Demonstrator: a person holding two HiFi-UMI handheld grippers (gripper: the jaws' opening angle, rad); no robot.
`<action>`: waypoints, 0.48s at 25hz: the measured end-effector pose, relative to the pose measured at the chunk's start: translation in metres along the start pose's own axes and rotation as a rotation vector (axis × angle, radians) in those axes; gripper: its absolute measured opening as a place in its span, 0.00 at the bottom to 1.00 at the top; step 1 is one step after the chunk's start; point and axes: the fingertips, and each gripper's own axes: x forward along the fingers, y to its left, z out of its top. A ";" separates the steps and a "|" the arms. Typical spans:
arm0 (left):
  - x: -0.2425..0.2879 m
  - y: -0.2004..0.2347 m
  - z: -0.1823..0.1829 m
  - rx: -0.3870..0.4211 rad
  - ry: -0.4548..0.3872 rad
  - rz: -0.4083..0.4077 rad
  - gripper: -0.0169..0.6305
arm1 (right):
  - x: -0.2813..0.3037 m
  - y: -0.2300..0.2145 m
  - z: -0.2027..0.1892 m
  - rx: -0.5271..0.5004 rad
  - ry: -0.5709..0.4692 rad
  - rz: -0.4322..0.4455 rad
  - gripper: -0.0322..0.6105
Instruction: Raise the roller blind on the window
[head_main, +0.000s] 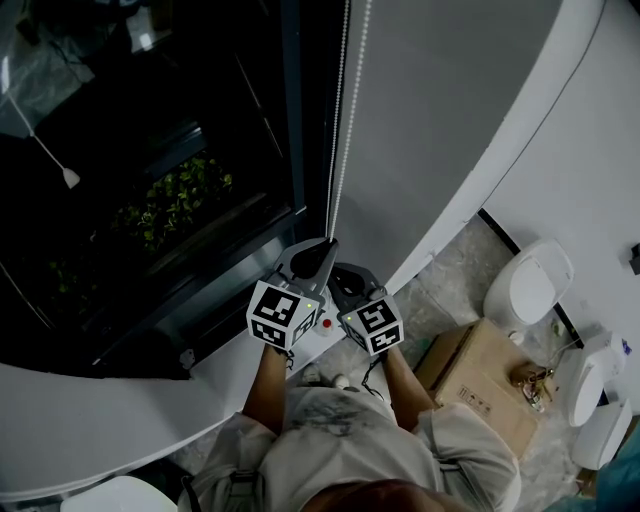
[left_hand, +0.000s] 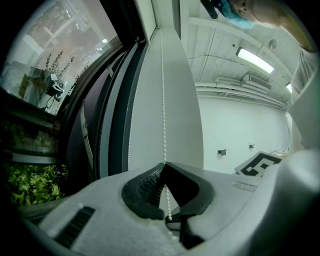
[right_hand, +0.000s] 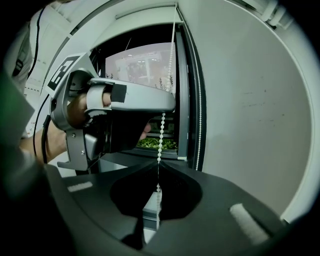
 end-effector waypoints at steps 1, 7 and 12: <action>0.000 0.000 -0.002 -0.003 0.004 0.000 0.05 | 0.000 0.000 -0.002 0.002 0.004 0.000 0.07; 0.002 -0.001 -0.015 -0.022 0.023 -0.004 0.05 | 0.002 -0.001 -0.015 0.019 0.022 -0.003 0.07; 0.004 -0.001 -0.017 -0.024 0.028 -0.008 0.05 | 0.001 -0.003 -0.017 0.022 0.022 -0.007 0.07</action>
